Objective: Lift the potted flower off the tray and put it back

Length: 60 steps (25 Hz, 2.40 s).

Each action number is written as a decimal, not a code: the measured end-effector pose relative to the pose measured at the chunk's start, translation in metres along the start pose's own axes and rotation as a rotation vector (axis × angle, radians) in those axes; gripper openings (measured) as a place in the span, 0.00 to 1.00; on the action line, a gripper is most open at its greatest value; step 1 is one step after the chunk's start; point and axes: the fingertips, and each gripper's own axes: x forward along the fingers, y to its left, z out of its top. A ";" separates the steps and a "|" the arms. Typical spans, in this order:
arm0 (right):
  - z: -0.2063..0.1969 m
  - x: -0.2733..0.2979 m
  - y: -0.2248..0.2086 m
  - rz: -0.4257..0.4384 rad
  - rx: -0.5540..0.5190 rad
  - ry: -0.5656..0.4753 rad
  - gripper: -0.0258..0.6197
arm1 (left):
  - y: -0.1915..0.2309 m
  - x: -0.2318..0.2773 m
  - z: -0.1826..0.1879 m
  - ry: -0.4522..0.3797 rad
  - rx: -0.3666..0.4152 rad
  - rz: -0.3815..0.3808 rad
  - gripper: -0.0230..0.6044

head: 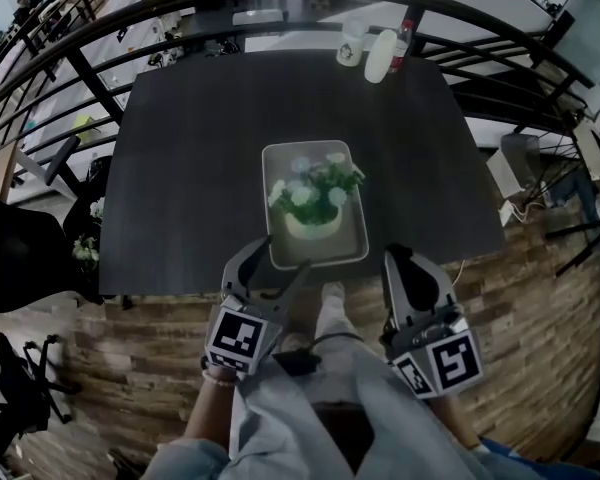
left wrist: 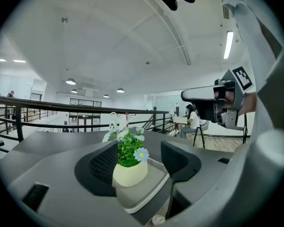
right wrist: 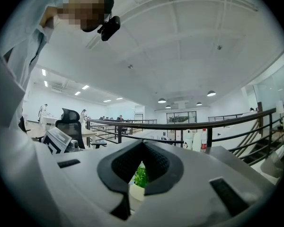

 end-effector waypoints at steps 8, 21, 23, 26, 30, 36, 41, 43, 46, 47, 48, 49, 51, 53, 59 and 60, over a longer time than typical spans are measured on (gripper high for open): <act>-0.005 0.012 -0.019 0.007 0.003 0.024 0.04 | 0.009 0.035 -0.028 0.063 -0.020 0.023 0.60; -0.014 0.034 -0.042 0.025 0.013 0.068 0.04 | 0.030 0.074 -0.072 0.176 -0.087 0.058 0.65; -0.015 0.037 -0.047 0.023 0.016 0.073 0.04 | 0.034 0.080 -0.074 0.183 -0.102 0.062 0.65; -0.019 0.040 -0.056 0.017 0.018 0.083 0.04 | 0.041 0.090 -0.077 0.189 -0.118 0.064 0.65; -0.024 0.041 -0.065 0.012 0.023 0.096 0.04 | 0.042 0.100 -0.076 0.186 -0.114 0.050 0.67; -0.030 0.044 -0.073 0.008 0.033 0.110 0.04 | 0.039 0.112 -0.073 0.176 -0.114 0.033 0.68; -0.034 0.048 -0.078 0.012 0.042 0.122 0.04 | 0.038 0.121 -0.069 0.166 -0.118 0.026 0.68; -0.036 0.050 -0.079 0.014 0.046 0.128 0.04 | 0.039 0.125 -0.067 0.163 -0.115 0.026 0.68; -0.039 0.052 -0.080 0.018 0.050 0.133 0.04 | 0.040 0.129 -0.067 0.159 -0.122 0.029 0.66; -0.041 0.053 -0.080 0.019 0.051 0.135 0.04 | 0.040 0.130 -0.068 0.157 -0.124 0.030 0.66; -0.042 0.053 -0.081 0.020 0.052 0.136 0.04 | 0.040 0.130 -0.069 0.156 -0.124 0.033 0.65; -0.044 0.053 -0.081 0.020 0.053 0.137 0.04 | 0.040 0.131 -0.070 0.155 -0.124 0.035 0.64; -0.046 0.053 -0.082 0.021 0.055 0.140 0.04 | 0.040 0.132 -0.070 0.153 -0.122 0.040 0.62; -0.048 0.054 -0.084 0.022 0.056 0.144 0.05 | 0.042 0.133 -0.069 0.147 -0.116 0.050 0.59; -0.050 0.056 -0.088 0.026 0.063 0.148 0.05 | 0.038 0.138 -0.061 0.115 -0.075 0.053 0.38; -0.050 0.056 -0.089 0.027 0.064 0.150 0.04 | 0.037 0.139 -0.060 0.117 -0.074 0.053 0.37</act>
